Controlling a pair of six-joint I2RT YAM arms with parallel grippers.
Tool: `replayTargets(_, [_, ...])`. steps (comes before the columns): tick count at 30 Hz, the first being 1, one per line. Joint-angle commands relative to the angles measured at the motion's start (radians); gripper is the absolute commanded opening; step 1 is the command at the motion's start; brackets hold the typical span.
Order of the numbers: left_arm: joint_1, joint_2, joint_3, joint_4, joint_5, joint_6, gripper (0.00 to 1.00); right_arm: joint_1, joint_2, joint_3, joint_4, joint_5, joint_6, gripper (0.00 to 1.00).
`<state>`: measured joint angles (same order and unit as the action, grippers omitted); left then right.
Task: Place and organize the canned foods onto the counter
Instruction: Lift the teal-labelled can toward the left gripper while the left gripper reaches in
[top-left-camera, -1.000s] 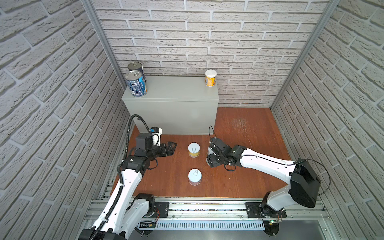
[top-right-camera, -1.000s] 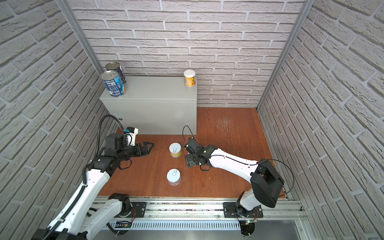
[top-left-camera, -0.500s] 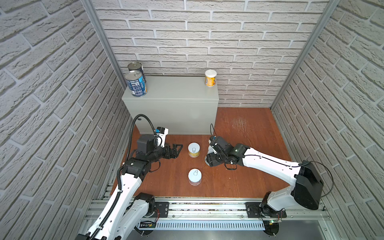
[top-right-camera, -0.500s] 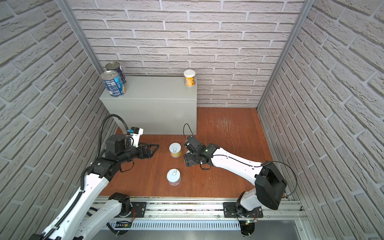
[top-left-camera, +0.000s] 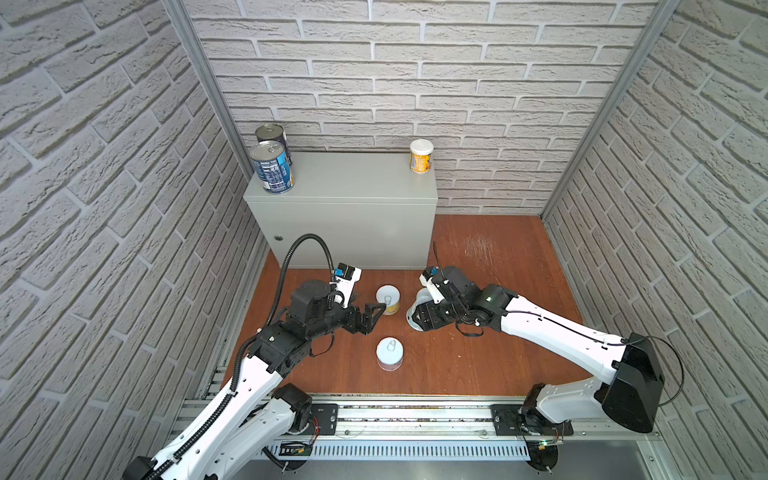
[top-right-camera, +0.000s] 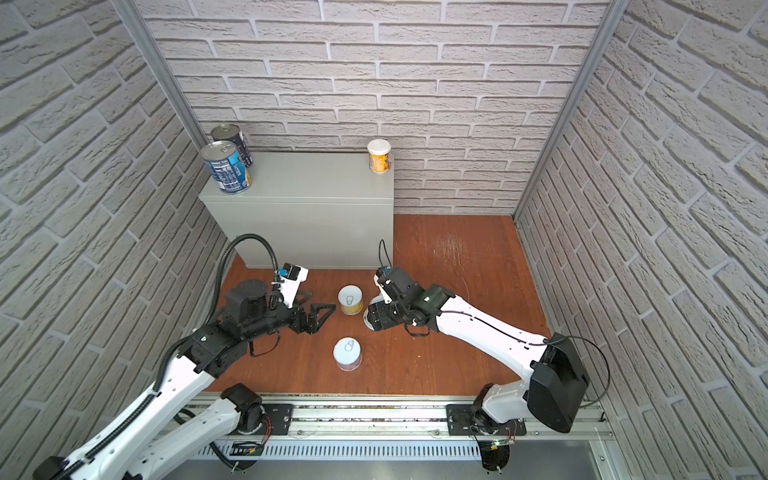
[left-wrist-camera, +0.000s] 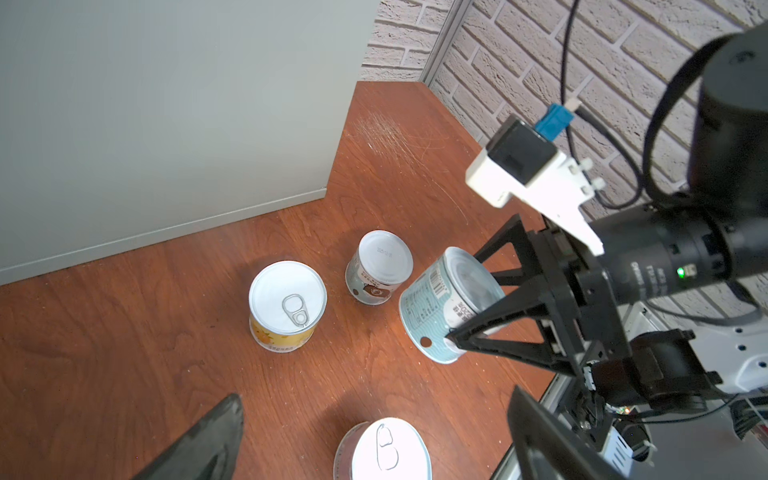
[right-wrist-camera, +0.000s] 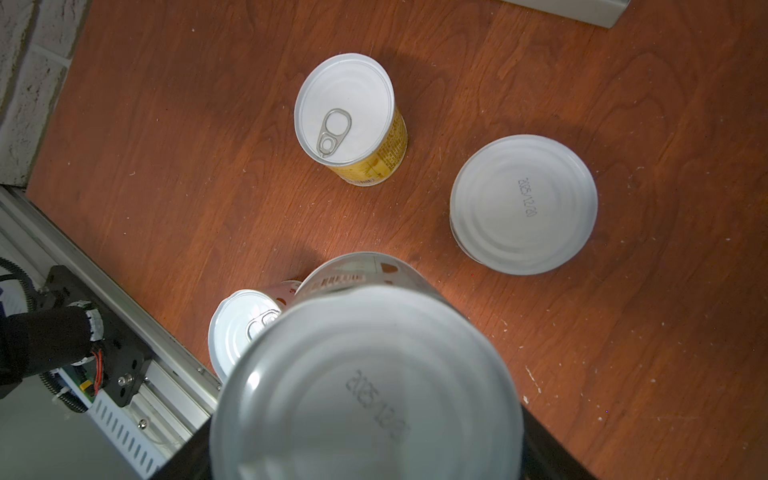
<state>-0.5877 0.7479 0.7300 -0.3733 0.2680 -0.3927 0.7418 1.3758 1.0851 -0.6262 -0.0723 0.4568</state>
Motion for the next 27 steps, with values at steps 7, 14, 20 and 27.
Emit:
replayTargets(7, [-0.178,0.023,-0.076,0.225,-0.142,0.062,0.98,-0.137,-0.091,0.096,-0.051,-0.202,-0.077,0.52])
replayTargets(14, [-0.271,0.096,-0.106,0.360,-0.167,0.134,0.98,-0.167,-0.119,0.122,-0.087,-0.272,-0.090,0.52])
replayTargets(20, [-0.293,0.174,-0.118,0.478,-0.120,0.204,0.98,-0.170,-0.138,0.118,-0.095,-0.289,-0.074,0.52])
replayTargets(27, [-0.294,0.261,-0.118,0.581,-0.049,0.225,0.98,-0.170,-0.147,0.096,-0.084,-0.312,-0.051,0.51])
